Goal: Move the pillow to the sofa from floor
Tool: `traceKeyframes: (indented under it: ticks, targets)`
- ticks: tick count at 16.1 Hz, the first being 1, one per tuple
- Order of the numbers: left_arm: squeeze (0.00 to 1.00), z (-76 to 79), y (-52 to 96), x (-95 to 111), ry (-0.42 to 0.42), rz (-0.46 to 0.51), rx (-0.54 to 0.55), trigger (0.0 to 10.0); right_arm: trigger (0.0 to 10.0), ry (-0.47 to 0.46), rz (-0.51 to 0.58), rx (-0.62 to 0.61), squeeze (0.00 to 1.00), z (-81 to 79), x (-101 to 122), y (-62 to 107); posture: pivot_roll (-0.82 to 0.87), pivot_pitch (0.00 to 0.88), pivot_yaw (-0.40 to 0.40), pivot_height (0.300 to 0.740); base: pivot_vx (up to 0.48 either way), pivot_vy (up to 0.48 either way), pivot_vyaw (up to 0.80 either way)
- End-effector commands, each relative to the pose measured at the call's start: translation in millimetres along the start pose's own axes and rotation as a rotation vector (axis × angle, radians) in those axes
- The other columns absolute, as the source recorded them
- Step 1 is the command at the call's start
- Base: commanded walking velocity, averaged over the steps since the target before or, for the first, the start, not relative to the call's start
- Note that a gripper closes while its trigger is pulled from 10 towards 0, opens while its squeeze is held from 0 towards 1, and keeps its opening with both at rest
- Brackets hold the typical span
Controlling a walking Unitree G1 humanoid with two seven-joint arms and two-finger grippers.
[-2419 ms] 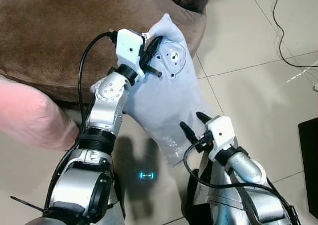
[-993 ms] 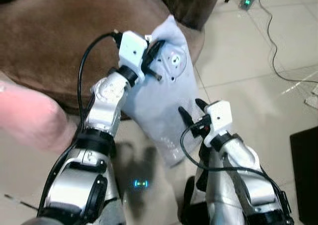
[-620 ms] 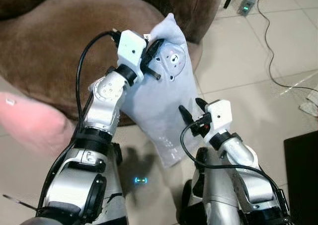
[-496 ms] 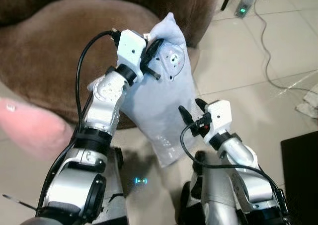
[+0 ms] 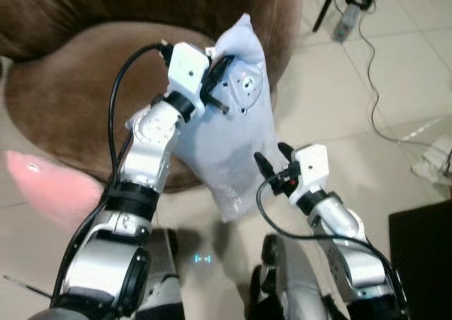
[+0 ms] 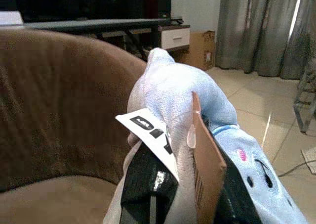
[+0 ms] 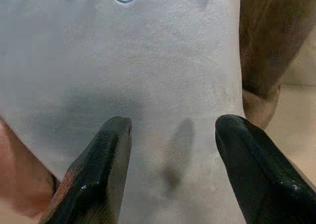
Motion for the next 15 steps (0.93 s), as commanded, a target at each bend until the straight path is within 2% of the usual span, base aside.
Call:
traceKeyframes:
  ticks: [1, 4, 15]
  targets:
    - [0.0, 2.0, -6.8, 23, -0.04, 0.098, -0.017, 0.0, 10.0, -0.022, -0.014, -0.023, 0.0, 3.9, -6, 4.1, 0.03, 0.218, -0.097, 0.709, 0.0, 0.0, 0.0]
    - [0.0, 2.5, -5.7, 21, -0.041, 0.09, -0.019, 0.0, 10.0, -0.023, -0.021, -0.024, 0.0, 3.8, -8, 4.1, 0.03, 0.211, -0.098, 0.739, 0.0, 0.0, 0.0]
    - [0.0, 7.4, -7.4, 20, -0.049, 0.095, -0.038, 0.0, 10.0, 0.046, 0.01, -0.033, 0.02, 23.3, 7, 0.3, 0.03, 0.182, -0.108, 0.74, 0.0, 0.0, 0.0]
Point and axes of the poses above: a point about 5 cm out from each wrist's last joint towards the gripper, its own y axis pointing back from the gripper into the wrist, its own x axis along the axis of the wrist's last joint, z = x × y, the point moved 2 cm from there along -y, pointing out of the wrist towards the gripper, and after that the axes turned 1 degree about y, right-handed, at the moved point
